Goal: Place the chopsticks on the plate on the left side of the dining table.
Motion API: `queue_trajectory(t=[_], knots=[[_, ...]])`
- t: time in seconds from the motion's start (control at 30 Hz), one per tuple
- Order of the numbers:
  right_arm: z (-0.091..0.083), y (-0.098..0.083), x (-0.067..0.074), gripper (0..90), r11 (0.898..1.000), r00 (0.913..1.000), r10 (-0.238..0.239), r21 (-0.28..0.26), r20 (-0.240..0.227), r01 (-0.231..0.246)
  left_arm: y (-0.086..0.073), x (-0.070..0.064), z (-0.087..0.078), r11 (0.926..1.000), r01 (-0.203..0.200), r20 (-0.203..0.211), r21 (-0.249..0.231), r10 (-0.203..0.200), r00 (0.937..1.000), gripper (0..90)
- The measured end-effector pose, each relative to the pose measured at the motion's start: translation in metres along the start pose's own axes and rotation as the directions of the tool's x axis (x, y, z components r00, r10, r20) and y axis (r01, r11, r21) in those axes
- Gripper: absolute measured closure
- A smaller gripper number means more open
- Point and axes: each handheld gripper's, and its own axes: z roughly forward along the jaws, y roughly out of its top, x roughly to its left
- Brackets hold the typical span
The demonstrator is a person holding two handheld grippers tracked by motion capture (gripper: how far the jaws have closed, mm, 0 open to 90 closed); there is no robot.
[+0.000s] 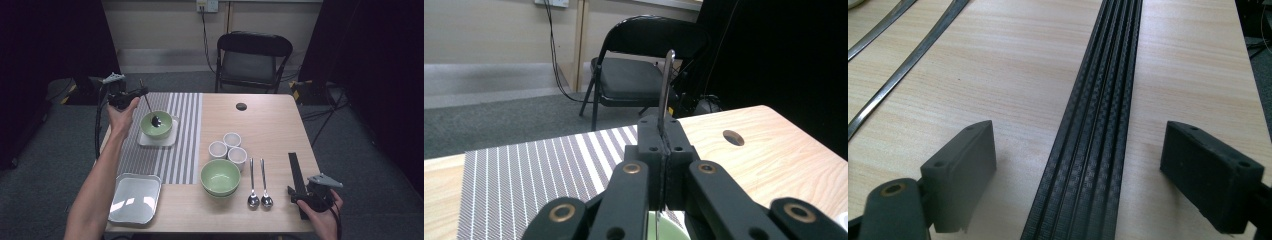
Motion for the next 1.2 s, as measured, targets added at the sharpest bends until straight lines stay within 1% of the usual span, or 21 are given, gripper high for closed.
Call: queue_trajectory(t=[0.03,0.07,0.17,0.23,0.27,0.3,0.33,0.4,0.43,0.47,0.5,0.6,0.73,0.77,0.9,0.97,1.0,1.03,1.07,1.13,1.2], knots=[[0.000,0.000,0.000,13.7,1.000,1.0000,0.000,0.000,0.000,0.000,-0.001,0.000,0.002,1.0000,-0.005,-0.009,0.006,0.005,0.9999,89.7],[0.000,0.000,0.000,13.7,1.000,1.0000,0.000,0.000,0.000,0.000,-0.003,0.000,0.003,1.0000,-0.002,-0.007,0.006,0.002,1.0000,89.6],[0.000,0.000,0.000,13.8,1.000,1.0000,0.000,0.000,0.000,0.000,-0.008,0.001,0.006,1.0000,0.004,-0.024,0.007,-0.003,0.9997,89.4],[0.000,0.000,0.000,13.8,1.000,1.0000,0.001,0.000,0.000,-0.001,-0.013,0.001,0.007,1.0000,0.001,-0.049,0.006,-0.001,0.9988,89.4],[0.000,0.000,0.000,13.8,1.000,1.0000,0.000,0.000,0.000,0.000,-0.016,0.002,0.009,0.9998,0.018,-0.035,0.008,-0.017,0.9992,89.1],[0.000,0.000,0.000,13.8,1.000,1.0000,0.000,0.000,0.001,0.000,-0.019,0.002,0.011,0.9997,0.017,-0.032,0.017,-0.016,0.9994,88.9],[0.000,0.000,0.000,13.8,1.000,1.0000,0.001,0.000,0.001,-0.001,-0.022,0.001,0.012,0.9996,0.001,-0.042,0.029,0.000,0.9991,89.4],[0.000,0.000,0.000,13.8,1.000,1.0000,0.001,0.000,0.001,-0.001,-0.027,0.001,0.014,0.9995,0.013,-0.028,0.029,-0.012,0.9995,88.6],[0.000,0.000,0.000,13.8,1.000,1.0000,0.001,0.000,0.000,-0.001,-0.029,0.001,0.015,0.9990,0.014,-0.025,0.042,-0.013,0.9996,88.3],[0.000,0.000,0.000,13.8,1.000,1.0000,0.001,0.000,0.000,-0.001,-0.030,0.000,0.016,0.9987,0.010,-0.026,0.049,-0.009,0.9996,88.7],[0.000,0.000,0.000,13.8,1.000,1.0000,0.001,0.000,0.000,-0.001,-0.032,-0.002,0.017,0.9984,-0.010,-0.026,0.056,0.011,0.9996,88.9],[0.000,0.000,0.000,13.8,1.000,1.0000,0.001,0.000,0.001,-0.001,-0.037,-0.005,0.020,0.9975,-0.016,-0.025,0.069,0.018,0.9995,89.0],[0.000,0.000,0.000,13.8,1.000,1.0000,0.001,0.000,0.001,-0.001,-0.043,-0.003,0.018,0.9972,-0.011,-0.021,0.074,0.013,0.9997,88.7],[0.000,0.000,0.000,13.8,1.000,1.0000,0.001,0.000,0.001,-0.001,-0.043,-0.003,0.017,0.9966,-0.011,-0.019,0.082,0.012,0.9997,88.7],[0.000,0.000,0.000,13.8,1.000,1.0000,0.001,0.000,0.000,-0.001,-0.041,-0.003,0.012,0.9971,-0.019,-0.013,0.073,0.020,0.9997,86.4],[0.000,0.000,0.000,13.8,1.000,1.0000,0.001,0.000,0.000,-0.001,-0.041,-0.005,0.010,0.9950,-0.060,-0.044,0.080,0.064,0.9970,84.1],[0.000,0.000,0.000,13.8,1.000,1.0000,0.001,0.000,0.000,-0.001,-0.041,-0.004,0.010,0.9949,-0.058,-0.031,0.083,0.061,0.9977,83.4],[0.000,0.000,0.000,13.8,1.000,1.0000,0.001,0.000,0.000,-0.001,-0.041,-0.003,0.009,0.9957,-0.040,-0.021,0.083,0.042,0.9989,82.6],[0.000,0.000,0.000,13.7,1.000,1.0000,0.001,0.000,0.000,-0.001,-0.042,-0.002,0.008,0.9964,-0.045,-0.035,0.072,0.047,0.9983,82.0],[0.000,0.000,0.000,13.8,1.000,1.0000,0.001,0.000,0.000,-0.001,-0.045,0.003,0.005,0.9967,-0.033,-0.031,0.074,0.035,0.9989,80.1],[0.000,0.000,0.000,13.8,1.000,1.0000,0.001,0.000,0.000,-0.001,-0.048,0.006,0.002,0.9965,-0.033,-0.039,0.077,0.036,0.9986,76.1]])
